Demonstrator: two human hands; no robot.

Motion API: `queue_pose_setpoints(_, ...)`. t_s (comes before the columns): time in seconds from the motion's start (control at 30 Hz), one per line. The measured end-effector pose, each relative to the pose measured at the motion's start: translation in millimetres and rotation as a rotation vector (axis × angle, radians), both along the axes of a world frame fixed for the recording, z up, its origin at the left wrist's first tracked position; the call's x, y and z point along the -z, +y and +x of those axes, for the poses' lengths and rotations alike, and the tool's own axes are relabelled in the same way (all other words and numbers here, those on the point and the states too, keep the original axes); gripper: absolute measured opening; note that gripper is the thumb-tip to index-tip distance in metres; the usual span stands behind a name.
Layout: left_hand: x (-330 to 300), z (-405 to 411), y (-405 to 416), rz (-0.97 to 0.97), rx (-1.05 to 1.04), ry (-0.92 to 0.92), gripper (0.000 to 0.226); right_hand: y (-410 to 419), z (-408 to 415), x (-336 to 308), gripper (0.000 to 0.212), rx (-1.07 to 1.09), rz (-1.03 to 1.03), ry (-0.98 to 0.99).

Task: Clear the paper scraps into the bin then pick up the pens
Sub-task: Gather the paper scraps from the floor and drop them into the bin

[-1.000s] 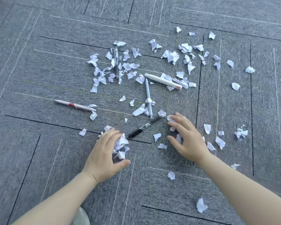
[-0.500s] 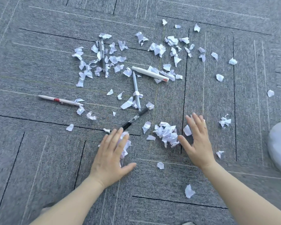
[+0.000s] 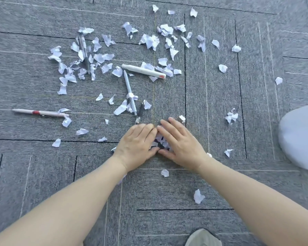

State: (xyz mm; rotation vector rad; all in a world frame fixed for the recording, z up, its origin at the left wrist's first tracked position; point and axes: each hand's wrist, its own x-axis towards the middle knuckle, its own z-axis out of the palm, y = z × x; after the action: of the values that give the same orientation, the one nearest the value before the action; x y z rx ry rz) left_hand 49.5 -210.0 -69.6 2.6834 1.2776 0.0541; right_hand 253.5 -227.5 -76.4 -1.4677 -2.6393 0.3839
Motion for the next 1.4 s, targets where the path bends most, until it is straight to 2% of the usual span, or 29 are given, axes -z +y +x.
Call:
queue_pose_setpoints(0.1, 3.8, -2.5, -0.1, 0.095, 0.031, -0.087, 0.031, 10.4, -4.9, 0.5, 0.037, 0.002, 0.166, 0.009)
queue_pose_setpoints(0.2, 5.2, -3.1, 3.0, 0.144, 0.101, -0.121, 0.012, 22.6, -10.4, -6.1, 0.019, -0.042, 0.174, -0.005)
queue_pose_setpoints(0.33, 4.6, -8.1, 10.3, 0.141, 0.205, -0.095, 0.018, 19.7, -13.3, -15.7, 0.011, 0.035, 0.037, -0.013)
queue_pose_setpoints(0.43, -4.9, -7.1, 17.1, 0.003, 0.149, -0.097, 0.026, 9.2, -10.3, -34.6, 0.014, 0.354, -0.136, 0.182)
queue_pose_setpoints(0.53, -33.4, 16.7, 32.3, -0.146, -0.101, -0.301, 0.031, 11.9, 2.9, -72.2, 0.027, 0.749, -0.227, 0.557)
queue_pose_setpoints(0.63, -86.9, 79.4, 57.1, -0.273, -0.313, -0.653, 0.040, 29.3, 27.1, -128.3, 0.028, 0.966, -0.064, 0.815)
queue_pose_setpoints(0.7, -136.0, 131.0, 72.1, -0.350, -0.372, -0.887, 0.042, 42.7, 49.6, -171.8, 0.028, 1.062, 0.112, 0.915)
queue_pose_setpoints(0.83, -228.7, 244.8, 92.0, -0.554, -0.259, -1.244, 0.039, 50.4, 120.5, -256.0, 0.030, 1.250, 0.545, 0.949)
queue_pose_setpoints(0.9, -267.0, 305.9, 89.1, -0.694, -0.140, -1.339, 0.037, 37.0, 165.3, -284.6, 0.030, 1.383, 0.705, 0.977)
queue_pose_setpoints(1.0, -293.2, 386.6, 77.3, -0.833, -0.047, -1.316, 0.035, 11.8, 214.5, -299.0, 0.033, 1.560, 0.795, 0.949)
queue_pose_setpoints(1.1, -288.2, 444.1, 60.4, -0.922, -0.023, -1.207, 0.031, -10.5, 243.2, -293.0, 0.034, 1.723, 0.807, 0.910)
queue_pose_setpoints(1.17, -278.2, 466.9, 51.5, -0.987, -0.034, -1.097, 0.031, -23.5, 258.7, -283.7, 0.036, 1.820, 0.751, 0.903)
queue_pose_setpoints(1.23, -272.7, 479.4, 45.1, -1.036, 0.025, -0.904, 0.030, -33.8, 268.5, -277.6, 0.045, 1.902, 0.647, 0.952)
queue_pose_setpoints(1.3, -272.8, 481.4, 38.6, -1.042, 0.134, -0.624, 0.055, -42.5, 273.0, -277.4, 0.062, 1.969, 0.578, 0.995)
queue_pose_setpoints(1.33, -274.0, 479.3, 35.5, -1.028, 0.168, -0.532, 0.066, -45.6, 273.1, -280.0, 0.064, 1.991, 0.598, 0.995)
queue_pose_setpoints(1.4, -274.5, 473.7, 33.3, -0.987, 0.173, -0.526, 0.067, -48.7, 271.8, -285.8, 0.051, 1.972, 0.724, 0.985)
